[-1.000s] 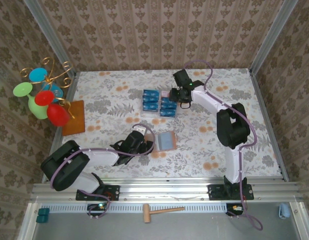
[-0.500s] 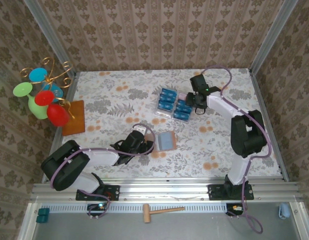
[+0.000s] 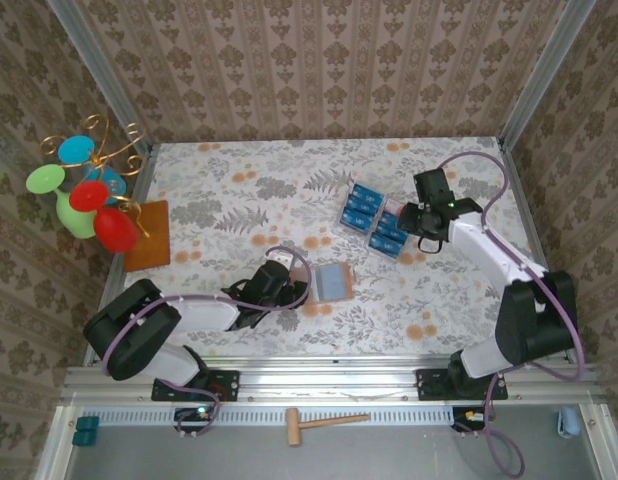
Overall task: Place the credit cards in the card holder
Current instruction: Move the storage box to the center of the table.
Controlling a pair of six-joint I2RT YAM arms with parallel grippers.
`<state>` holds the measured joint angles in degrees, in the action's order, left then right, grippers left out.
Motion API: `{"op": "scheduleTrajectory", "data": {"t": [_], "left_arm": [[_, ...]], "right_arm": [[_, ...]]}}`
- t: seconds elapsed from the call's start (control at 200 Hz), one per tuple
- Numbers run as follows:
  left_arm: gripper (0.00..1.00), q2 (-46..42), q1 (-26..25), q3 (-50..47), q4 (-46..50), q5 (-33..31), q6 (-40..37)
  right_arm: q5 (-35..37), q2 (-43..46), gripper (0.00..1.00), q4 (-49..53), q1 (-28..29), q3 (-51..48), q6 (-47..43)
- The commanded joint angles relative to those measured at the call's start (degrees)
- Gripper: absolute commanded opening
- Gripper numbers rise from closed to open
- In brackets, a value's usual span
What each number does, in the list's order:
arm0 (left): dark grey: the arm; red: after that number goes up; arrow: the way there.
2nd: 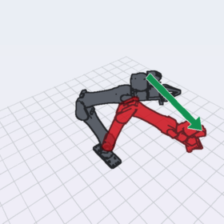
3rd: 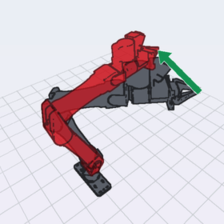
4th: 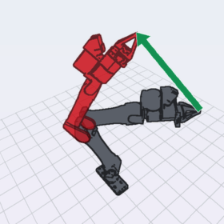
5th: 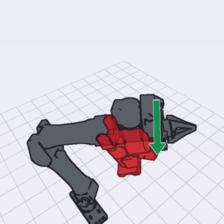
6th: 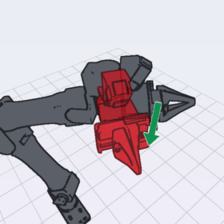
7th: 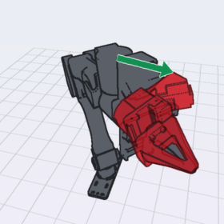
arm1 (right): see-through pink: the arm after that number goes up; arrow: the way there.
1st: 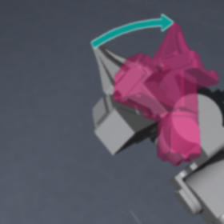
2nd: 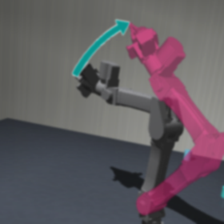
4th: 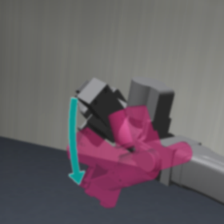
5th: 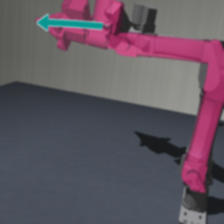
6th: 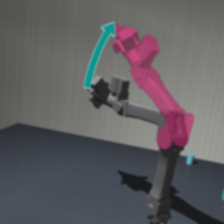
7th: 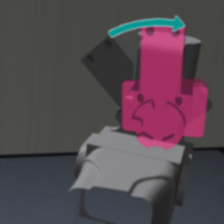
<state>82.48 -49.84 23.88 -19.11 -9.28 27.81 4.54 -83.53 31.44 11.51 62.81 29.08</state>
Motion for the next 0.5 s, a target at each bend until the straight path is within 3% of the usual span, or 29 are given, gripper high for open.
{"op": "scheduleTrajectory", "data": {"t": [0.0, 0.26, 0.495], "left_arm": [[0.73, 1.2, -0.7, 1.1, 1.6, 2.1, -0.1], [0.73, 0.9, -0.7, 1.4, 2.6, 1.6, -0.3], [0.73, 1.3, -0.7, 1.6, 2.7, 1.6, 0.1]], "right_arm": [[-6.4, 3.4, 0.46, 0.4, 0.3, -0.3, -0.9], [-11.7, -1.7, 0.40, 0.4, 2.4, 0.0, -8.4], [-6.2, -8.8, 0.38, 2.8, 5.5, 3.2, -14.0]]}}
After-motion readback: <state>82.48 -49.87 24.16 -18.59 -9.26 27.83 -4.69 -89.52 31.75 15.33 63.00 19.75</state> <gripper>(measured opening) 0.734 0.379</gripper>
